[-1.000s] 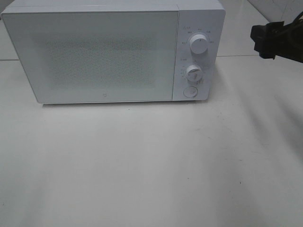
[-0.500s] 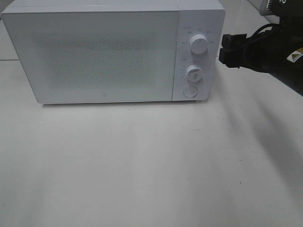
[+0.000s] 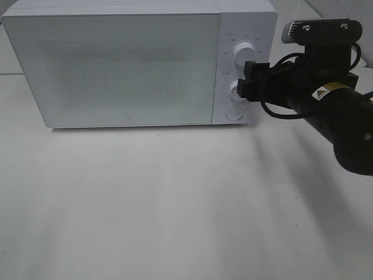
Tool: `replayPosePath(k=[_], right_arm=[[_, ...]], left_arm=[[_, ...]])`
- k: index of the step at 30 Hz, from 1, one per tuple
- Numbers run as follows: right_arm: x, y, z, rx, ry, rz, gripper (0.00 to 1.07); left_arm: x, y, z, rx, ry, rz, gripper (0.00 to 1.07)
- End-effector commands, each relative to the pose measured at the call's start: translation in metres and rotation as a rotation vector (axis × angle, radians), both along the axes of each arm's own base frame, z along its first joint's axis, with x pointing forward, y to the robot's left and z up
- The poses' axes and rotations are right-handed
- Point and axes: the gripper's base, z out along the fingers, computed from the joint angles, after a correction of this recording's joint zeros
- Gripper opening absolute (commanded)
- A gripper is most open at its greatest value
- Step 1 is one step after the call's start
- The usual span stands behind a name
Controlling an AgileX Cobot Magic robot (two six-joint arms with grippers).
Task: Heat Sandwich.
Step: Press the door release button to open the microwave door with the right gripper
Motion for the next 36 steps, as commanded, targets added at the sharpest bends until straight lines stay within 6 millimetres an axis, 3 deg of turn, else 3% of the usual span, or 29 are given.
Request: replayPosePath(k=[1,11,20,36], right_arm=[[-0.001,0.007,-0.002,-0.004,-0.024,-0.015,0.76],[-0.009,0.026,-0.021,-0.011,0.014,-0.006,0.76],[-0.018,0.038,-0.025,0.002,0.04,-0.002,0.76],[-0.021,0.042,-0.028,0.018,0.081,0.018,0.76]], left_arm=[[0.0,0.0,0.001,-0.005,-0.015,-0.004,0.98],[0.0,0.0,0.001,-0.005,-0.015,-0.004,0.98],[0.0,0.0,0.001,-0.005,-0.015,-0.004,0.98],[0.0,0.0,0.001,-0.005,-0.015,-0.004,0.98]])
